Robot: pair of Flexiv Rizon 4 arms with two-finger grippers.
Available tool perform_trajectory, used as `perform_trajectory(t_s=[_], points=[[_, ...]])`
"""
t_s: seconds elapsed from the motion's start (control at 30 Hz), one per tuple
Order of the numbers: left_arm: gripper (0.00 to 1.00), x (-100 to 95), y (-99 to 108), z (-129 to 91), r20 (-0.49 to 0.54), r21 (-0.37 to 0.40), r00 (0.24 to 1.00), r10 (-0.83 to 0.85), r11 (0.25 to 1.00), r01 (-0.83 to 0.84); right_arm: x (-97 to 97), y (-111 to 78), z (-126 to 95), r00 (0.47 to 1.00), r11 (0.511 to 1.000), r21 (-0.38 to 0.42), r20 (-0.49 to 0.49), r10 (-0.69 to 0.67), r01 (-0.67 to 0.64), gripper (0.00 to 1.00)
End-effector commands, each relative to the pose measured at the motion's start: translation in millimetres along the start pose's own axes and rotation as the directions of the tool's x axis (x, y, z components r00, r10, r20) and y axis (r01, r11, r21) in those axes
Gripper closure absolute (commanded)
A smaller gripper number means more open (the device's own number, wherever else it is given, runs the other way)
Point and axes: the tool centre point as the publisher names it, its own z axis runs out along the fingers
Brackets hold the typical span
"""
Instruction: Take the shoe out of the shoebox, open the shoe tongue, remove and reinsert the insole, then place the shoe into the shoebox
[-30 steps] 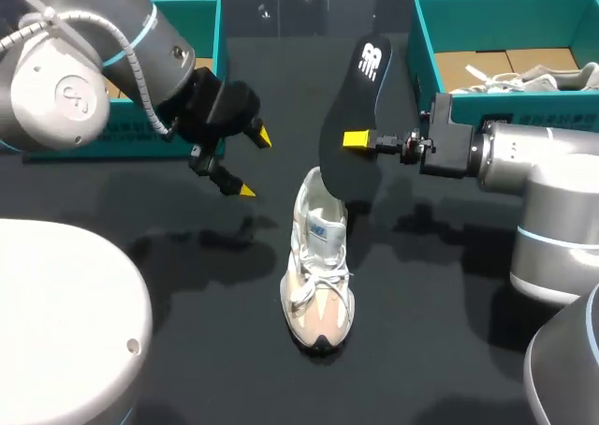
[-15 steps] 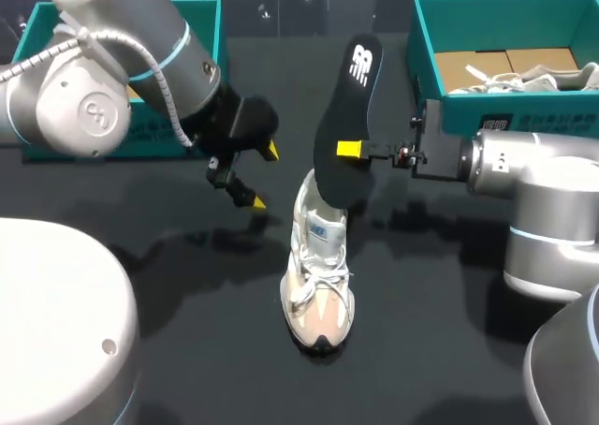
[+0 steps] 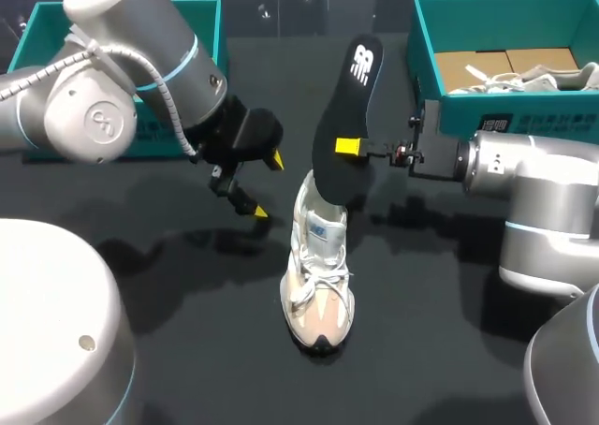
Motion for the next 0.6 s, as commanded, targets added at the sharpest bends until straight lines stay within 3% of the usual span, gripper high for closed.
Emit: perform_trajectory(t_s=[0.03, 0.6], points=[[0.0, -5.0, 4.5, 17.2, 0.007, 0.014, 1.0, -0.009, 1.0, 0.009, -10.7, 1.9, 14.6, 0.998, 0.999, 0.022, -0.04, -0.039, 0.04, 1.0], [0.0, -7.0, 12.1, 34.7, 0.021, 0.043, 1.0, -0.008, 0.999, 0.007, -23.4, 2.7, 21.7, 0.991, 0.994, 0.019, -0.079, -0.106, 0.108, 1.0]])
